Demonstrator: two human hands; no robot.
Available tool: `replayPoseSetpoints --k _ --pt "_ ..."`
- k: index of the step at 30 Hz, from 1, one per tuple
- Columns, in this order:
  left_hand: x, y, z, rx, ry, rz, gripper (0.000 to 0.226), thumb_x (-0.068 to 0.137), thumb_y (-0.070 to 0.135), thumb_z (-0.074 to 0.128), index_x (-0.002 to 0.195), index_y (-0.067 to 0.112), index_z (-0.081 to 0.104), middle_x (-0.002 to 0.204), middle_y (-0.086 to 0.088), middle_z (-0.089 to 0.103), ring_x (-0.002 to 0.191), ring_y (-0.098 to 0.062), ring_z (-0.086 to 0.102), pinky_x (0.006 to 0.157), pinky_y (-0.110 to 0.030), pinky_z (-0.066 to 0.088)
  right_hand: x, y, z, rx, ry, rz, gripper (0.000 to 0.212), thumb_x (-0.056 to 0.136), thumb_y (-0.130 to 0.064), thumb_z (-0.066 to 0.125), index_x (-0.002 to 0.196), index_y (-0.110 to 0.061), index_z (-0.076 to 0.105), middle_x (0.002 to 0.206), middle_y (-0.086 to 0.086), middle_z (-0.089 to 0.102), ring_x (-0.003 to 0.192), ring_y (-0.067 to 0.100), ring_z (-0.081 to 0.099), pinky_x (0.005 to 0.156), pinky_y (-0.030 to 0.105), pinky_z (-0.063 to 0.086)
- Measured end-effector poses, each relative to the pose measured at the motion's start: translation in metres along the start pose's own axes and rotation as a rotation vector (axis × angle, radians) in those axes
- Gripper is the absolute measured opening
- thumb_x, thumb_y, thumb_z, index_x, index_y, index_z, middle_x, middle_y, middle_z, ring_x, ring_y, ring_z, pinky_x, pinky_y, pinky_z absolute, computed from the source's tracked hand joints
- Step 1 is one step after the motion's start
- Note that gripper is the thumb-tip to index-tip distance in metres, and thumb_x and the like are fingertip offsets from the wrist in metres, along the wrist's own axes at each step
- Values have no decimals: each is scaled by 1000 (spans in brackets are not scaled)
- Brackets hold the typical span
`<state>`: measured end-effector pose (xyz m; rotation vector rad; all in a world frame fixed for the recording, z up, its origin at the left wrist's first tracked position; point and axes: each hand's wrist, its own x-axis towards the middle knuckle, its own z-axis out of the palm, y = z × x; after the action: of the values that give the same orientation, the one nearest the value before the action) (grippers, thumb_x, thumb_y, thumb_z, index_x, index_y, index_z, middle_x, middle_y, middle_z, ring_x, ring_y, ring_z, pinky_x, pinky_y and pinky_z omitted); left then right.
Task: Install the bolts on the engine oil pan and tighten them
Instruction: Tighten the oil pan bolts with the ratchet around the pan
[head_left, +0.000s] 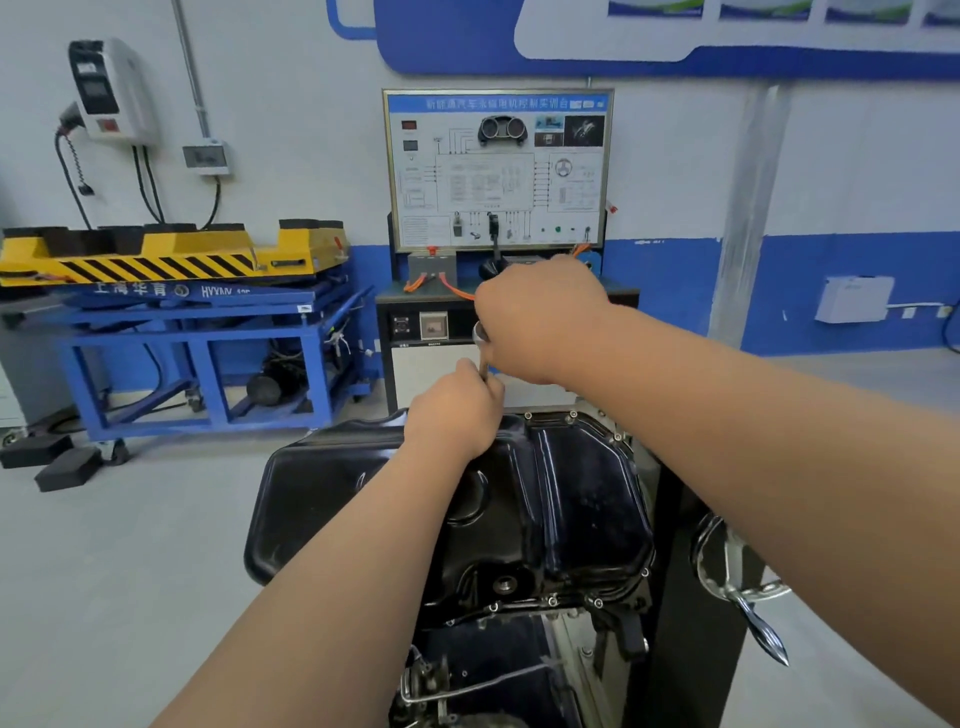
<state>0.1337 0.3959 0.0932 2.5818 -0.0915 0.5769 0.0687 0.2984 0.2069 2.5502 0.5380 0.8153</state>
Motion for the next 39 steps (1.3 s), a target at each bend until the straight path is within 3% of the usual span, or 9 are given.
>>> replayPoseSetpoints --k 5,11,15,20,23,26,30,35,39 --pt "-6 -1 -3 -92 115 34 21 91 28 47 73 17 47 64 -2 53 66 -30 61 52 -31 41 -2 -2 4 89 -28 136 50 90 -59 43 64 -17 32 64 0 33 57 19 36 45 28 21" --pt "-9 -5 -5 -144 126 154 17 95 22 49 96 9 60 84 -10 67 77 -29 60 67 -38 50 3 -1 0 -17 -3 -23 18 89 -13 55 76 -12 42 69 -2 38 59 17 38 49 30 30" --pt "-10 -5 -4 -162 135 174 12 95 25 50 95 14 57 74 -1 61 66 -19 57 54 -29 41 1 1 3 17 26 28 29 89 -22 56 69 -13 38 66 -2 37 54 16 35 46 28 26" --pt "-11 -1 -4 14 119 228 19 91 8 46 73 15 47 71 -6 61 69 -27 62 55 -35 42 -2 -6 16 270 -67 256 45 87 -58 45 62 -20 38 65 -3 43 53 15 37 46 26 23" --pt "-11 -7 -2 107 119 203 27 88 3 40 65 16 34 63 2 44 70 -26 60 54 -28 33 -2 -3 17 329 -80 155 50 85 -64 45 63 -19 47 64 -3 51 55 15 46 47 26 27" --pt "-6 -10 2 -7 152 217 37 92 16 48 60 25 32 55 10 38 54 -20 50 44 -24 24 -10 12 24 746 -125 90 39 97 -39 38 83 -12 61 80 2 63 71 18 56 56 30 39" --pt "3 -5 -8 106 -4 263 15 93 18 47 87 13 59 72 0 58 75 -27 61 59 -29 42 -24 2 60 1073 -79 160 27 91 -9 47 108 -22 64 109 -6 60 87 11 55 76 27 46" --pt "1 -18 -50 -17 -199 181 18 88 21 57 72 28 53 72 12 57 71 -11 56 55 -15 35 -14 -29 88 1248 147 227 29 91 -19 57 70 -39 55 75 -17 52 70 0 48 60 14 34" --pt "-20 -9 -98 -412 14 57 9 92 26 55 93 29 64 83 11 68 70 1 64 60 -17 43 -6 -58 101 1316 353 346 20 92 -24 57 76 -32 64 70 -16 52 68 3 49 59 21 36"
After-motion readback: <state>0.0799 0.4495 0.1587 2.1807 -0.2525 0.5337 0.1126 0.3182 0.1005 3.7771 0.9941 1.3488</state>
